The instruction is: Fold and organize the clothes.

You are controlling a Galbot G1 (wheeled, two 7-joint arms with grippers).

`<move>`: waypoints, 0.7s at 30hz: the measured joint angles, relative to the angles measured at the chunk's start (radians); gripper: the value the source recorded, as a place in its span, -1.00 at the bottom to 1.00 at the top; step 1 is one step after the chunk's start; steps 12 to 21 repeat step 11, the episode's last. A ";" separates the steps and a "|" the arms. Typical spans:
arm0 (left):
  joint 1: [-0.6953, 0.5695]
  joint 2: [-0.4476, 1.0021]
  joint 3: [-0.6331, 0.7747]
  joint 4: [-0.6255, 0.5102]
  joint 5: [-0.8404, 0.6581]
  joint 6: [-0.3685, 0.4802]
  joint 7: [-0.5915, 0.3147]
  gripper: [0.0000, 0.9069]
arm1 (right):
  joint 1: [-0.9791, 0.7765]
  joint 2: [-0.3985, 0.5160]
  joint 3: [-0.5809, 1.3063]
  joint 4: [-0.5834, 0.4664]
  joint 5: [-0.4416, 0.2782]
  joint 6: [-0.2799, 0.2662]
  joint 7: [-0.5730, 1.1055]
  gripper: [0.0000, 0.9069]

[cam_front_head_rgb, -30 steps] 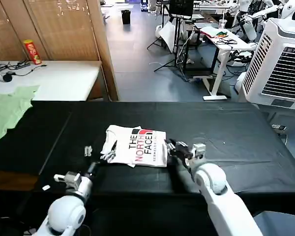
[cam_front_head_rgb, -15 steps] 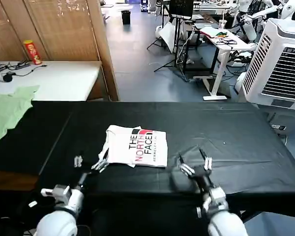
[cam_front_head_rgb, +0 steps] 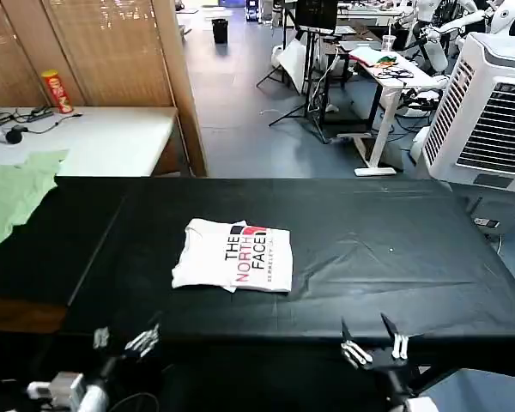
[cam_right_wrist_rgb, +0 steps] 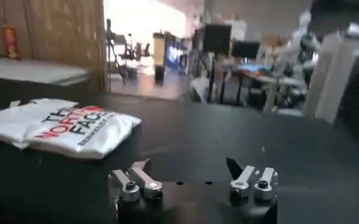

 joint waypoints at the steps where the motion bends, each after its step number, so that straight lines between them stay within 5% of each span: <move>1: 0.025 -0.002 -0.012 -0.016 -0.012 0.020 -0.017 0.94 | -0.021 0.000 0.005 0.020 0.005 -0.017 0.009 0.94; 7: 0.103 0.009 -0.061 -0.120 -0.098 0.120 -0.073 0.94 | -0.102 0.006 -0.001 0.106 0.032 -0.124 0.072 0.94; 21: 0.104 0.025 -0.083 -0.172 -0.130 0.165 -0.081 0.94 | -0.118 0.005 0.000 0.125 0.036 -0.137 0.072 0.94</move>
